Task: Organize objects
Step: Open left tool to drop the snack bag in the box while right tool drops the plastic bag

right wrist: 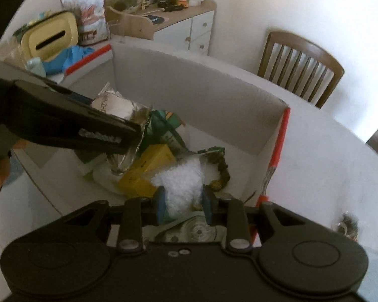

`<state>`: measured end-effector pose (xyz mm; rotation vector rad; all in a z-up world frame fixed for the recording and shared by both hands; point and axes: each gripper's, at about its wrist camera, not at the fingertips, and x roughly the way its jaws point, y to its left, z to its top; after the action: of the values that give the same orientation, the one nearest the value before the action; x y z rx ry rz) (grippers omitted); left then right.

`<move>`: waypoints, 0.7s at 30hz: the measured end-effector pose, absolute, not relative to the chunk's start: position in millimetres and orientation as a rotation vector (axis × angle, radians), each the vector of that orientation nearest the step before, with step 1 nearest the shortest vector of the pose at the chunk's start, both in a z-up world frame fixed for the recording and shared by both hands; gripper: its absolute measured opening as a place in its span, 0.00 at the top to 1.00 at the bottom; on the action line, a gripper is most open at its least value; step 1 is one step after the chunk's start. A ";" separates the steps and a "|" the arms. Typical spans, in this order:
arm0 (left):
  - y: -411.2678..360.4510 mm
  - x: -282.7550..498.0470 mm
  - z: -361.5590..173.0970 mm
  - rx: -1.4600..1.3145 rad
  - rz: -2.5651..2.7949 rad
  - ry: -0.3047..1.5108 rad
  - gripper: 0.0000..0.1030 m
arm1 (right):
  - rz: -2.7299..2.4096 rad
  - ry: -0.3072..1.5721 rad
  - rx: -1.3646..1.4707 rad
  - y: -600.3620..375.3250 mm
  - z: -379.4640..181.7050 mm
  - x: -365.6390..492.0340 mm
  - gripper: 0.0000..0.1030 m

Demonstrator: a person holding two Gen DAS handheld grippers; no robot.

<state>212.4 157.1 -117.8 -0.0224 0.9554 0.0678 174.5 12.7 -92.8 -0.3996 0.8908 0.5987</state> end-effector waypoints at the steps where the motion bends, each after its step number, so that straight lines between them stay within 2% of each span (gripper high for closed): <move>1: 157.1 212.7 -120.0 -0.024 0.066 0.962 0.48 | 0.601 0.887 -0.412 14.4 -93.2 174.2 0.72; 10: 161.1 214.4 -128.9 -0.030 0.059 0.994 0.47 | 0.616 0.889 -0.416 16.6 -92.2 175.0 0.68; 15: 162.0 213.3 -129.1 -0.035 0.058 0.998 0.33 | 0.636 0.878 -0.396 13.3 -87.8 172.8 0.64; 21: 161.0 207.7 -123.2 -0.018 0.066 0.973 0.32 | 0.643 0.861 -0.364 5.9 -81.6 168.8 0.61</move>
<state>207.7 161.0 -123.2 -0.0182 0.9726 0.0663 168.8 5.9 -81.6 -0.3639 0.8611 0.6427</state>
